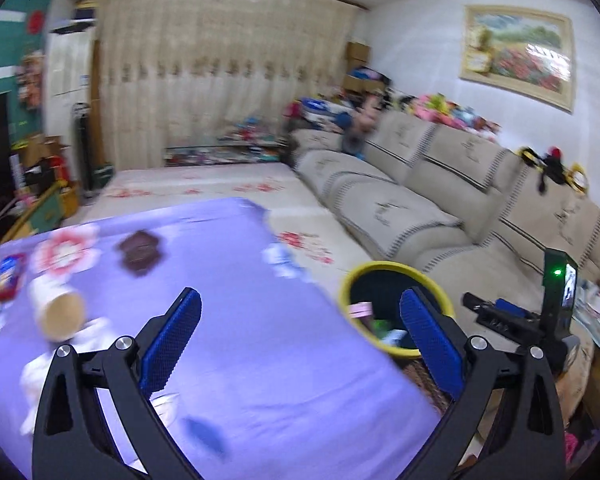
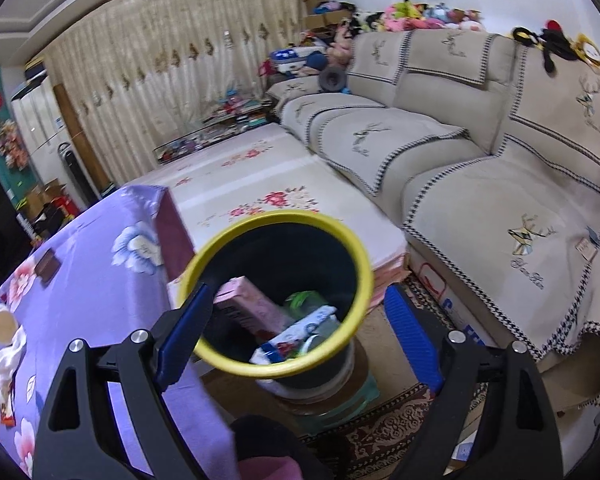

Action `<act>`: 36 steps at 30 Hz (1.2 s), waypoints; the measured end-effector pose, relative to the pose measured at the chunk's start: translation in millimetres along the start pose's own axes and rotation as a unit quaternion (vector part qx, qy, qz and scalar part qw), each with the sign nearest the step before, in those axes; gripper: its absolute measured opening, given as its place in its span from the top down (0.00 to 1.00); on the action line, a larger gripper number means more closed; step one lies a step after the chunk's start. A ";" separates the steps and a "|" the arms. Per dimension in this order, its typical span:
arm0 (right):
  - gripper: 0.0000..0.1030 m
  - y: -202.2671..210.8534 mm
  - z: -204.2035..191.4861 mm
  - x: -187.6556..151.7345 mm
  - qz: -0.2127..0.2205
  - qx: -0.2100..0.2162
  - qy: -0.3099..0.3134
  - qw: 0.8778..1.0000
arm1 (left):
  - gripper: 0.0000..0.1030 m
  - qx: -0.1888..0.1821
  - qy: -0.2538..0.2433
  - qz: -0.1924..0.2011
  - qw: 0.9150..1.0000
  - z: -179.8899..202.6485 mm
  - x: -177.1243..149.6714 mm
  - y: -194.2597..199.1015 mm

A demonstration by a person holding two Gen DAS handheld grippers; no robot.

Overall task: Collect trash
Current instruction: 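Move the right gripper back over the table toward the white paper cup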

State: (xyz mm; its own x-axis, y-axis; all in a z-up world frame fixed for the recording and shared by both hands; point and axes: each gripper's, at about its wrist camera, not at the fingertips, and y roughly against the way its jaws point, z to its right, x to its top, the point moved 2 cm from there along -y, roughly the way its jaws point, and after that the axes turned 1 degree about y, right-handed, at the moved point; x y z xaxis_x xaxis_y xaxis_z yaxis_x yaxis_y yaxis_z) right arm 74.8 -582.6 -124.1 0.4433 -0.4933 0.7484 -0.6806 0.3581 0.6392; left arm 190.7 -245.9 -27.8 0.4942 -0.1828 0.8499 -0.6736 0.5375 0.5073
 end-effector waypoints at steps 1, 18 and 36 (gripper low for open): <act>0.19 0.2 -8.6 -1.0 -0.002 0.006 0.007 1.000 | 0.05 0.013 0.006 0.006 1.000 -15.6 -4.2 11.7; 0.19 -5.9 -212.7 -37.0 -0.065 0.189 0.158 0.967 | 0.05 0.198 0.089 0.051 0.975 -186.5 -60.6 126.2; 0.40 -7.1 -475.6 -99.6 -0.141 0.375 0.330 0.855 | 0.05 0.246 0.151 0.067 0.955 -255.4 -78.3 158.0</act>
State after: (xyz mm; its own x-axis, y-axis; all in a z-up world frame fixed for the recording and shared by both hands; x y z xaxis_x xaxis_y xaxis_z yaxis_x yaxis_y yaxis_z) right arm 312.9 -158.9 -119.1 0.7155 0.1672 0.6783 -0.5650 -0.4325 0.7026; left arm 185.9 63.7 -50.6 0.4723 0.1460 0.8692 -0.8814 0.0746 0.4664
